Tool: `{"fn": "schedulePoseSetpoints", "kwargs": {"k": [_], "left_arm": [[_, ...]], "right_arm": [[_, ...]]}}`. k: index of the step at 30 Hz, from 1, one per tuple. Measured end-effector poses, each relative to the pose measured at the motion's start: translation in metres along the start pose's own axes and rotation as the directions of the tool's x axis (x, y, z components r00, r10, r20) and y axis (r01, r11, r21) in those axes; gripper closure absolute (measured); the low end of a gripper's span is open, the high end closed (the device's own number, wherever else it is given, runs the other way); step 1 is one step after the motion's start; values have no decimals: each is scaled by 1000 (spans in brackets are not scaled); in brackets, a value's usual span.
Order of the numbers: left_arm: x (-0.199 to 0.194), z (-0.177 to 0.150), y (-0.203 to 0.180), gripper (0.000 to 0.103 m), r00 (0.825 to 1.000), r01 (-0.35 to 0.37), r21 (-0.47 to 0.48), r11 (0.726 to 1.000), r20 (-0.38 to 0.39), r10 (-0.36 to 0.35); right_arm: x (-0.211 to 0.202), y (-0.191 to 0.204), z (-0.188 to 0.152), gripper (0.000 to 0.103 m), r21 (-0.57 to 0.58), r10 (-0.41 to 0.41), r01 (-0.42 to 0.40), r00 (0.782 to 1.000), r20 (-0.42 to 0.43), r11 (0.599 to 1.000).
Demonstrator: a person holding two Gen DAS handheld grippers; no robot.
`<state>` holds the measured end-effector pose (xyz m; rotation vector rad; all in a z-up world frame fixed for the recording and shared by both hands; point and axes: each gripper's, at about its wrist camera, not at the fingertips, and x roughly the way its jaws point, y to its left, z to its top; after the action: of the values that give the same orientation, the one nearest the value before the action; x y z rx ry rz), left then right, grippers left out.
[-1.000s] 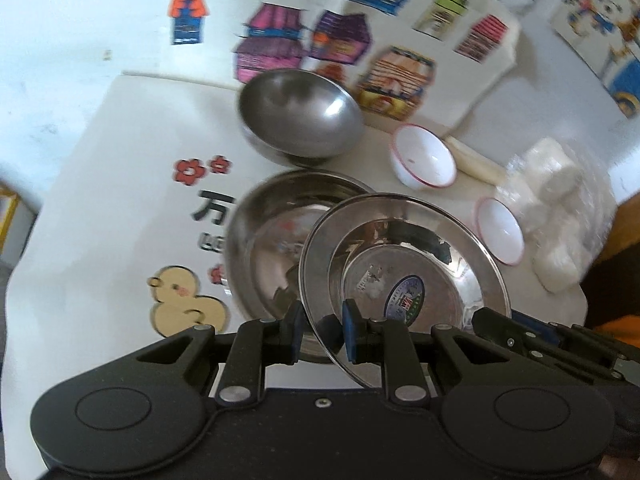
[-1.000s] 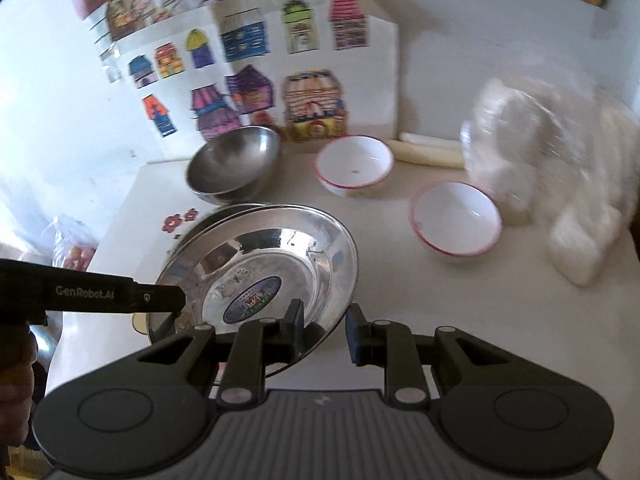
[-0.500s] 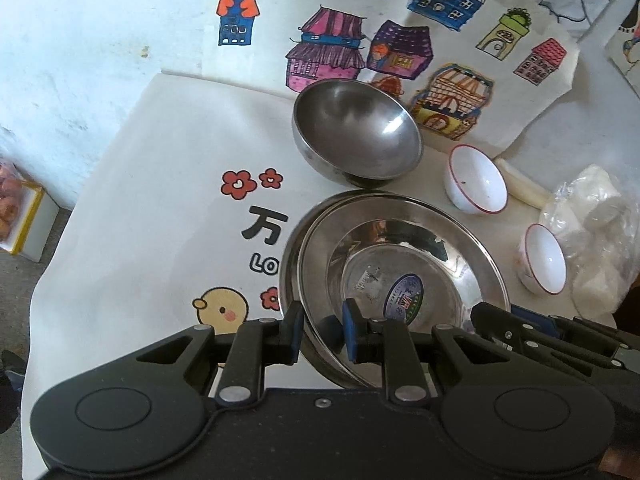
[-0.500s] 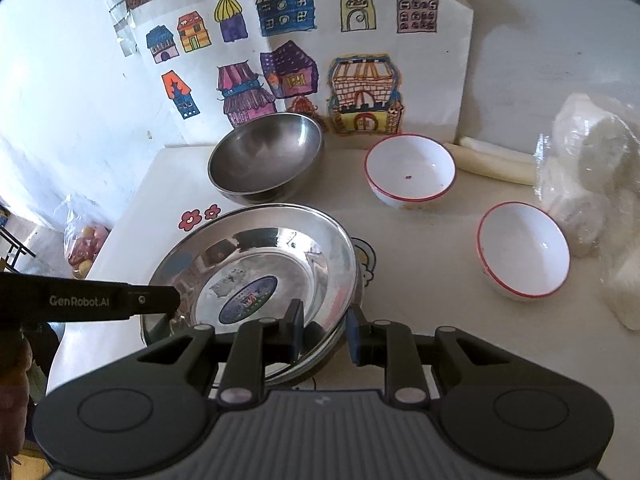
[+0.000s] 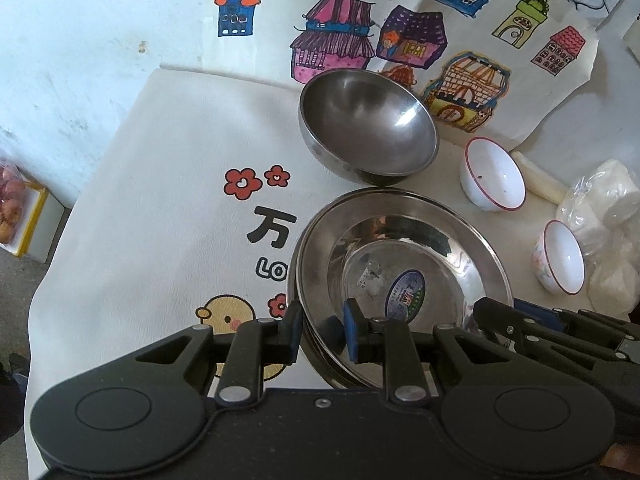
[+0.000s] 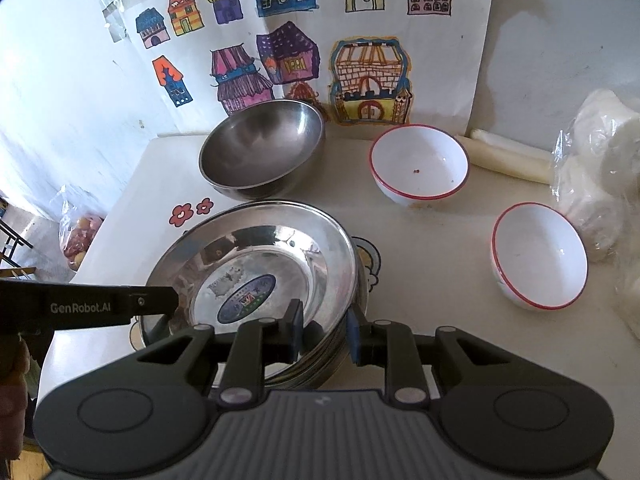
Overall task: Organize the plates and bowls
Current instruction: 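Lift the flat plate with both grippers and carry it onto the stacked bowls, then lower the plate onto the stack and open both grippers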
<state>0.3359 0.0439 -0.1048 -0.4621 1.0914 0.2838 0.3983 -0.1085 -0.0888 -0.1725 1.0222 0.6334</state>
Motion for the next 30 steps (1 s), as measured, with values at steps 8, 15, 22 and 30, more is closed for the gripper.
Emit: {"fn": "schedulePoseSetpoints", "kwargs": {"k": [8, 15, 22, 30], "left_arm": [[4, 1, 1, 79, 1000, -8, -5, 1000, -18, 8], [8, -1, 0, 80, 999, -20, -7, 1000, -36, 19], [8, 0, -5, 81, 999, -17, 10, 1000, -32, 17], [2, 0, -3, 76, 999, -30, 7, 1000, -14, 30]], "right_arm": [[2, -1, -1, 77, 2, -2, 2, 1000, -7, 1000], [5, 0, -3, 77, 10, -9, 9, 1000, -25, 1000], [7, -2, -5, 77, 21, -33, 33, 999, -30, 999], [4, -2, -8, 68, 21, -32, 33, 999, -18, 999]]}}
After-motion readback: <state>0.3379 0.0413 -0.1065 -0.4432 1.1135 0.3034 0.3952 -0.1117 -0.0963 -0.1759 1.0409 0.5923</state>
